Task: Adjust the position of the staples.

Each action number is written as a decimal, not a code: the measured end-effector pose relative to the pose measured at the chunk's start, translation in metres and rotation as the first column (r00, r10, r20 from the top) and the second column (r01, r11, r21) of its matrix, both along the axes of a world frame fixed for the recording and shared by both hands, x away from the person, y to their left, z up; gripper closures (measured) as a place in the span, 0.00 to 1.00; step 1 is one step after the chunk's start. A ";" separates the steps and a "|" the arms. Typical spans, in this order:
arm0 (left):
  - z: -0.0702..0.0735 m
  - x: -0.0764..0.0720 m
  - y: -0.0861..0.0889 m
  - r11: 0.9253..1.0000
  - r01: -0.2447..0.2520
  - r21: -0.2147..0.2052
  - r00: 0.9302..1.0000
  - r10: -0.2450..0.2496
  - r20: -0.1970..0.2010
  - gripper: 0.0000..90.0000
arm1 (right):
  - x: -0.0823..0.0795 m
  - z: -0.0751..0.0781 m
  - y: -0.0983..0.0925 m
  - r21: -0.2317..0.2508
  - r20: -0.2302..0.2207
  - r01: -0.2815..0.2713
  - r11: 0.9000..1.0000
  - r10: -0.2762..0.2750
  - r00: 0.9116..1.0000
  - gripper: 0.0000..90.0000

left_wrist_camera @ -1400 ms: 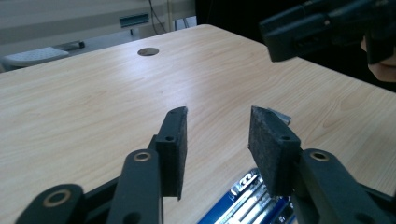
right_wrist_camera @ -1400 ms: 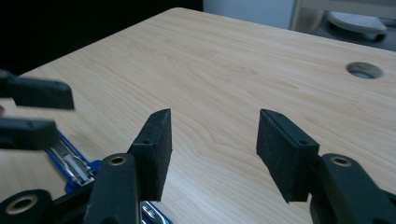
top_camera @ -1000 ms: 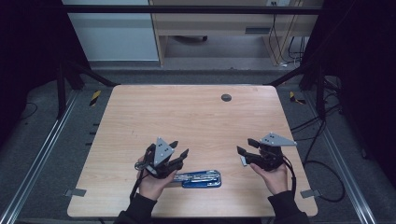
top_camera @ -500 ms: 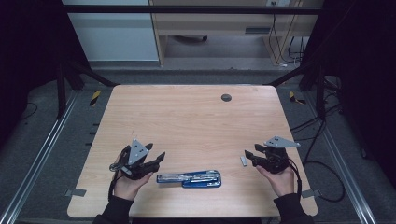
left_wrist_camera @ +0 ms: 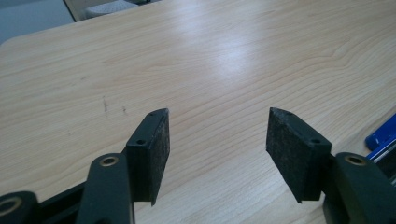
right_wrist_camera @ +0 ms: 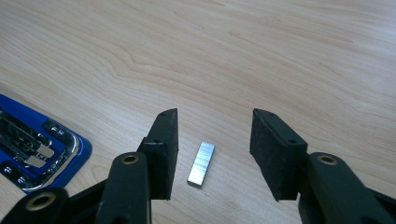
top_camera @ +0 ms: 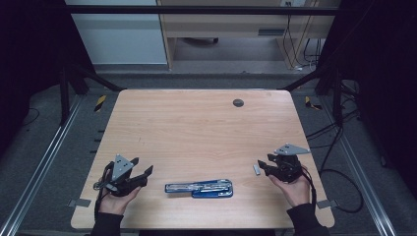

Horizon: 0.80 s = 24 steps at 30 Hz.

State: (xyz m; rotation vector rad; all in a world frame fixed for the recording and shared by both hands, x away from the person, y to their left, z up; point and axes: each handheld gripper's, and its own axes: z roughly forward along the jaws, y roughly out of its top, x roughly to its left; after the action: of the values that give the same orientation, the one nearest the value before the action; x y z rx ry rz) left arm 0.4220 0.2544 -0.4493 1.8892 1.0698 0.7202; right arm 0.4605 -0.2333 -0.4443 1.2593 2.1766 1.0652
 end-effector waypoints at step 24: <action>-0.016 -0.004 0.027 0.998 -0.062 -0.002 0.998 0.062 -0.023 0.49 | 0.014 -0.023 0.014 -0.075 -0.121 0.017 0.997 -0.026 0.992 0.70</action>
State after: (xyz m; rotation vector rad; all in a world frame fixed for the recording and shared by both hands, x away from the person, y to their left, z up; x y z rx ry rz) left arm 0.4181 0.2819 -0.4655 1.8728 1.1482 0.7335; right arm 0.4744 -0.2188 -0.4672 1.3425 2.2645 0.9120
